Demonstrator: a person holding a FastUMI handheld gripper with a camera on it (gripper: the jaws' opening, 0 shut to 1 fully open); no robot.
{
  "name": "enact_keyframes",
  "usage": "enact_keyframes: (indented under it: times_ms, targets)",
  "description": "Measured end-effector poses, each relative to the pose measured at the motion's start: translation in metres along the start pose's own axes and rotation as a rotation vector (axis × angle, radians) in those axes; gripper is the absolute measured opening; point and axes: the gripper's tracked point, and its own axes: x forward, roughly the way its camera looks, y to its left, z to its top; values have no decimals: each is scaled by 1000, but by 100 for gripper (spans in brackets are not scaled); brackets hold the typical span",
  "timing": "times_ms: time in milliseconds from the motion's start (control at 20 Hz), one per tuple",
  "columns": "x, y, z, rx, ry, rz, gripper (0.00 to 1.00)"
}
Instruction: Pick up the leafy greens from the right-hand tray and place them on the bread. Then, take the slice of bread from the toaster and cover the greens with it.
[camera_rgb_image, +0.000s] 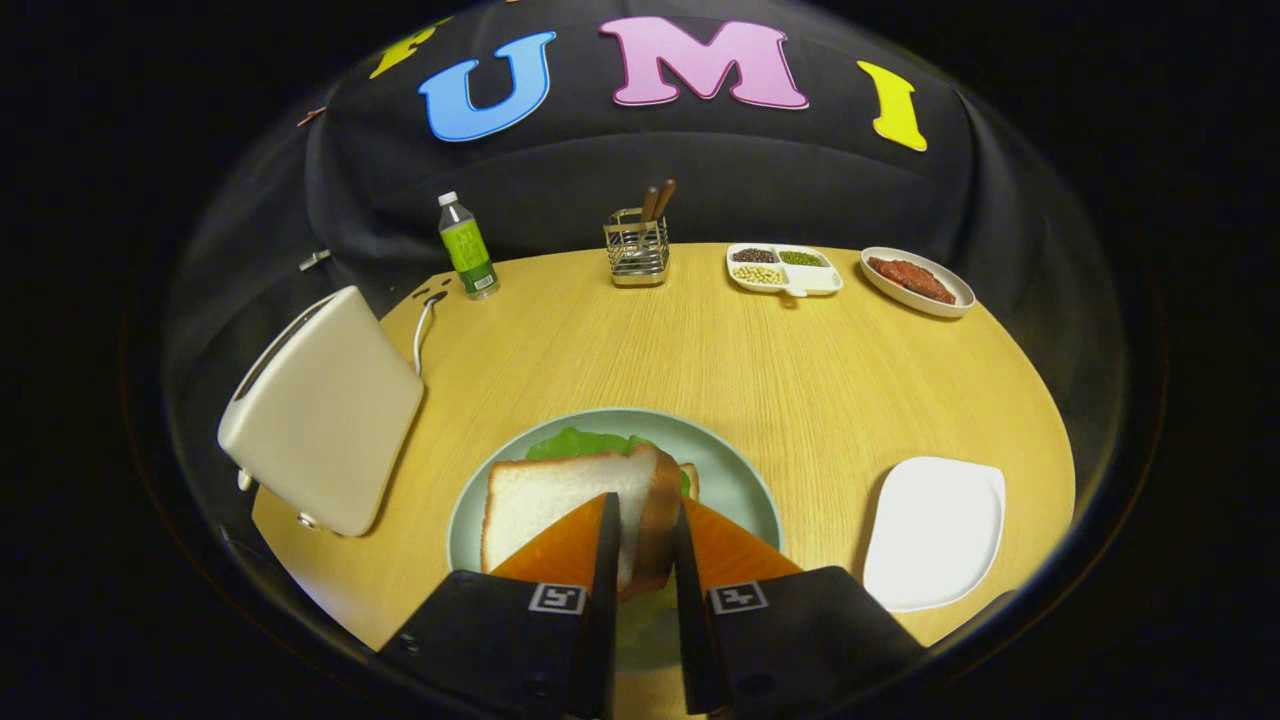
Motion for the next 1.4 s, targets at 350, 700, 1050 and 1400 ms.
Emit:
enact_keyframes:
  times_ms: [350, 700, 1050, 1400]
  targets:
    - [-2, -24, 0, -75, -1, -82, 72]
    - [-5, -26, 1, -61, -10, -89, 100]
    - [-25, -4, 16, -23, -55, 17, 99]
    - [-88, 0, 96, -70, -259, 82, 100]
